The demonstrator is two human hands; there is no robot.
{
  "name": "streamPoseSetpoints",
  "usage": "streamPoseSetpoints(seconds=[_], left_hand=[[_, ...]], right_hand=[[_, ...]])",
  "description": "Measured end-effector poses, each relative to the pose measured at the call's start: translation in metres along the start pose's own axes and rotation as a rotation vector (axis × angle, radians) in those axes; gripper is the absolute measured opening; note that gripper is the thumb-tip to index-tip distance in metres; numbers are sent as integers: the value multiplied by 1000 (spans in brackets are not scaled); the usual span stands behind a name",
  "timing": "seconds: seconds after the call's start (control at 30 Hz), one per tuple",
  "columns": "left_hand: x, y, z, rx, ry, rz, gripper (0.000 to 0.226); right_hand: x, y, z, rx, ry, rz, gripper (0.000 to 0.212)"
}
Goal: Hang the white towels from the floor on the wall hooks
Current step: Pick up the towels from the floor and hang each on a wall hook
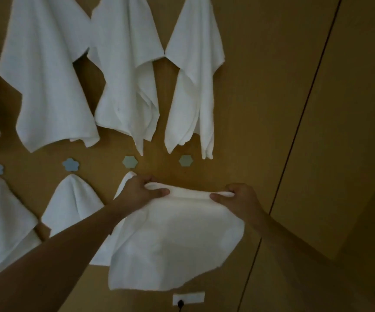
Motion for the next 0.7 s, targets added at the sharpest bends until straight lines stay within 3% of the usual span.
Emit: streamPoseSetpoints(seconds=[0.1, 0.23, 0.33, 0.4, 0.53, 0.63, 0.7], left_hand=[[-8, 2, -45, 158, -23, -41, 31], [-18, -1, -97, 311, 86, -95, 28], [-17, -16, -117, 393, -2, -145, 20], [-25, -43, -116, 360, -25, -195, 21], [-46, -111, -96, 260, 139, -46, 21], [-33, -142, -93, 267, 208, 30, 21], [-31, -147, -92, 268, 193, -63, 25]], right_hand=[[-1, -14, -43, 96, 92, 43, 47], [-10, -29, -97, 228, 213, 40, 36], [10, -43, -119, 293, 161, -60, 32], [39, -59, -114, 290, 44, -92, 37], [81, -104, -88, 261, -134, -200, 52], [85, -129, -86, 236, -158, -245, 44], [83, -138, -85, 215, -207, -246, 38]])
Point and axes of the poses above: each hand's wrist, its own z-axis away from the middle knuckle, its own y-axis out of the back of the hand, x = y × z, the point moved 6 cm from there along -z, towards the middle knuckle, and after that the axes turned 15 degrees about -z, right-handed, at the moved point
